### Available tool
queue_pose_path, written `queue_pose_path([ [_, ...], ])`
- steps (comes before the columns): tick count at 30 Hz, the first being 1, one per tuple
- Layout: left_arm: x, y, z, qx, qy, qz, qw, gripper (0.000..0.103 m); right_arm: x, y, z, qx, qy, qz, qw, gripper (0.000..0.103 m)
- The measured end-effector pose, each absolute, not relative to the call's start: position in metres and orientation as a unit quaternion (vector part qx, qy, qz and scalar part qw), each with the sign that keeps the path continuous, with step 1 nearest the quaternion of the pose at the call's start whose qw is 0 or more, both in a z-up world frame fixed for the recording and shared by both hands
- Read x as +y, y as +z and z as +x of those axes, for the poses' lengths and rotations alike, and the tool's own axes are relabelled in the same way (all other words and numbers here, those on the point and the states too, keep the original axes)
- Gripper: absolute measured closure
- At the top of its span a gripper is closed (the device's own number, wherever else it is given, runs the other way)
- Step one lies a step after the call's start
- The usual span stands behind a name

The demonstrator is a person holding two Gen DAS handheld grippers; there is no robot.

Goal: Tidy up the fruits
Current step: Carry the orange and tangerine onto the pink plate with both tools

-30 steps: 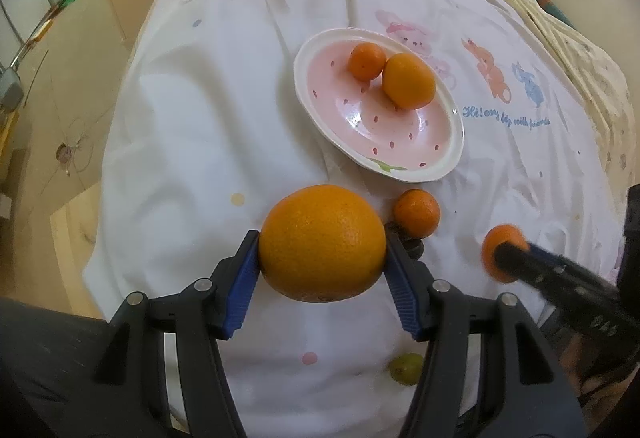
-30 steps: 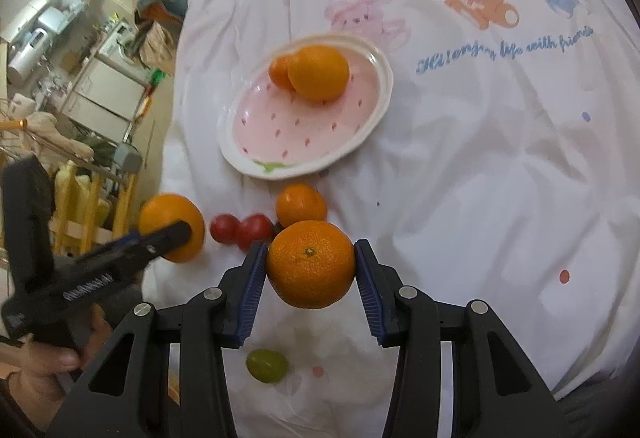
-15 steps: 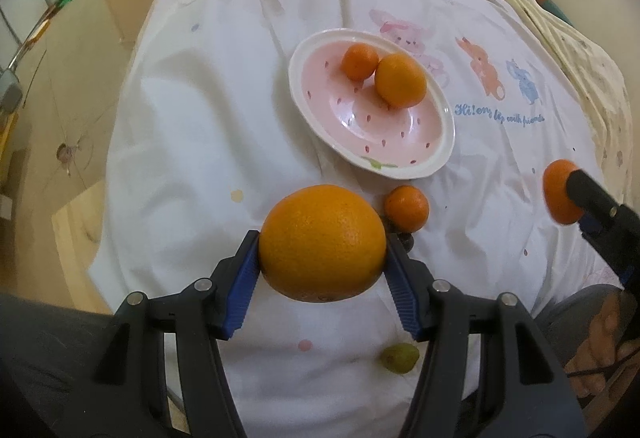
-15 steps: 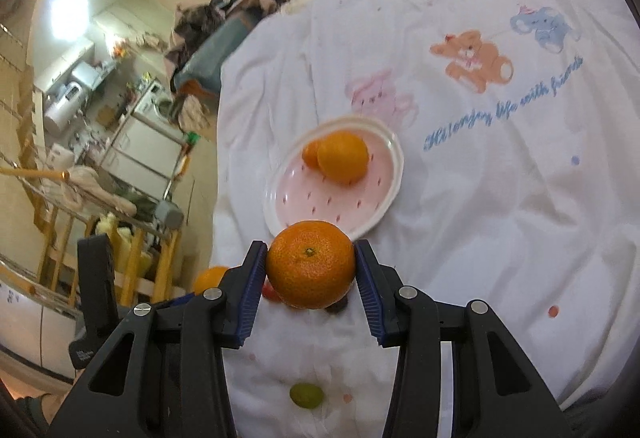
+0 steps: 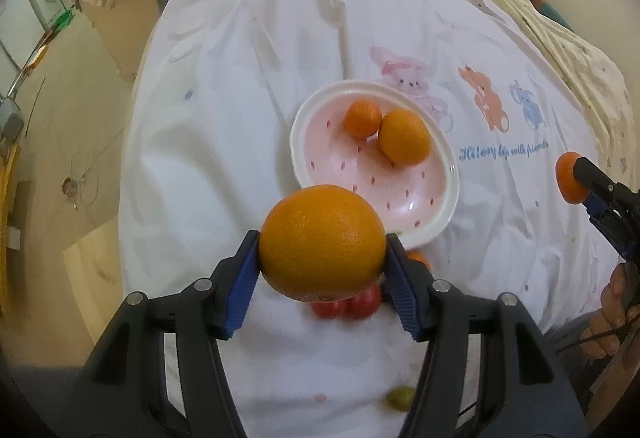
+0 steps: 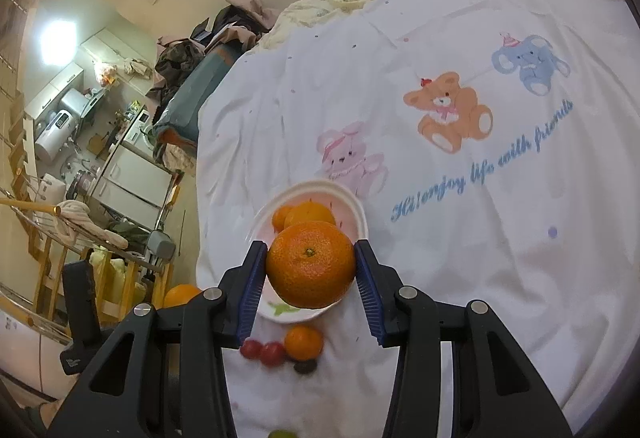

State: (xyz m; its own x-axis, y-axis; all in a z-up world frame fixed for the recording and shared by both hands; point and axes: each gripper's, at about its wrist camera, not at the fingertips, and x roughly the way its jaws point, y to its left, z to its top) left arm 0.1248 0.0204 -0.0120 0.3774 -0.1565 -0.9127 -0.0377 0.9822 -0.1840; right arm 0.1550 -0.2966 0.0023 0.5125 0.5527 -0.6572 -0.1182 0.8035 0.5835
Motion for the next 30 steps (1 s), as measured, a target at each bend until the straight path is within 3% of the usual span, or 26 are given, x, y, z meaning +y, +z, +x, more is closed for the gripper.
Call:
queue_pose_path([
  [30, -0.011, -0.079, 0.231, 0.611, -0.046, -0.051, 0.789, 0.047, -0.238, -0.070, 0.269, 0.539, 0.221, 0.182, 0.792, 0.057],
])
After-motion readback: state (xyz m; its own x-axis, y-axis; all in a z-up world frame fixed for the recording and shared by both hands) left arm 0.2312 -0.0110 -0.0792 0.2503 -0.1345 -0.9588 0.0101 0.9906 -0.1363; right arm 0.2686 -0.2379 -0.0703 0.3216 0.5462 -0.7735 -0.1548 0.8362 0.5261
